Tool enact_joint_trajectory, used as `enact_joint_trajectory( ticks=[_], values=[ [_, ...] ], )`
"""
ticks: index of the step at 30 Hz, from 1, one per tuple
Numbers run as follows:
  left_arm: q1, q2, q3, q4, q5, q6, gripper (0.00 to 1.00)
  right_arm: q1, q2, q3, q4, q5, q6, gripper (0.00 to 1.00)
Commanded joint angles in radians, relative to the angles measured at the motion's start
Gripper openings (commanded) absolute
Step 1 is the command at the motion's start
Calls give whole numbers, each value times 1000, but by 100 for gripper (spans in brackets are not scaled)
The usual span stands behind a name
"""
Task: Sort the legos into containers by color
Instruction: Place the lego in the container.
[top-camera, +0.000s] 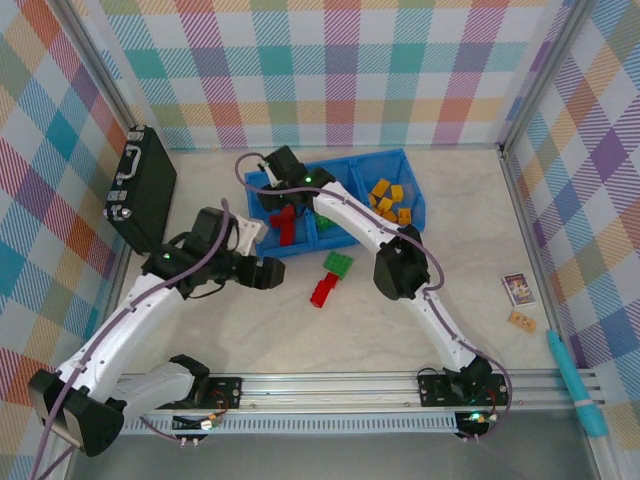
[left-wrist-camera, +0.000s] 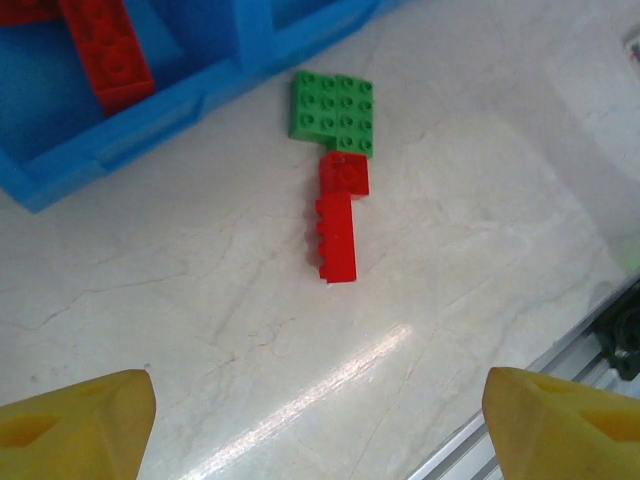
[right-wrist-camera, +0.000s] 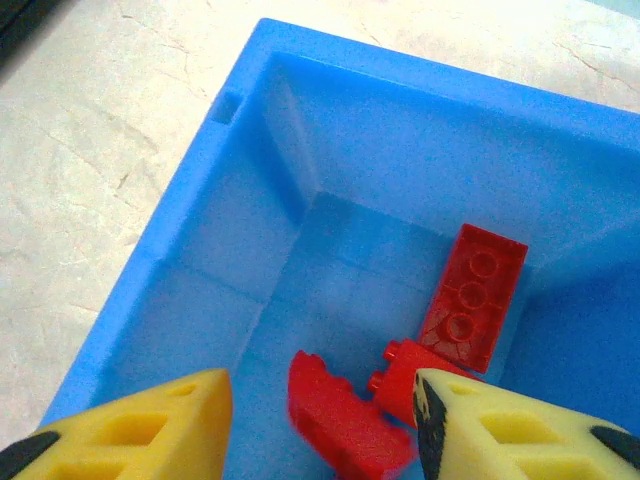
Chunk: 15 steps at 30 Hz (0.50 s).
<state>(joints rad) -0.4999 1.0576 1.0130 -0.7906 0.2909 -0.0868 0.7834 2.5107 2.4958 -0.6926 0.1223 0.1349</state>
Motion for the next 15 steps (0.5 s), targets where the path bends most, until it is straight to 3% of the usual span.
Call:
enact_joint_trajectory(
  ticks=[1, 6, 15],
  values=[
    [-80, 51, -27, 101, -109, -14, 84, -9, -121, 12, 13, -53, -31, 52],
    [-208, 177, -36, 161, -246, -8, 81, -9, -252, -82, 24, -38, -59, 53],
    [-308, 420, 2, 264, -266, -25, 77, -12, -669, -521, 56, 81, -126, 60]
  ],
)
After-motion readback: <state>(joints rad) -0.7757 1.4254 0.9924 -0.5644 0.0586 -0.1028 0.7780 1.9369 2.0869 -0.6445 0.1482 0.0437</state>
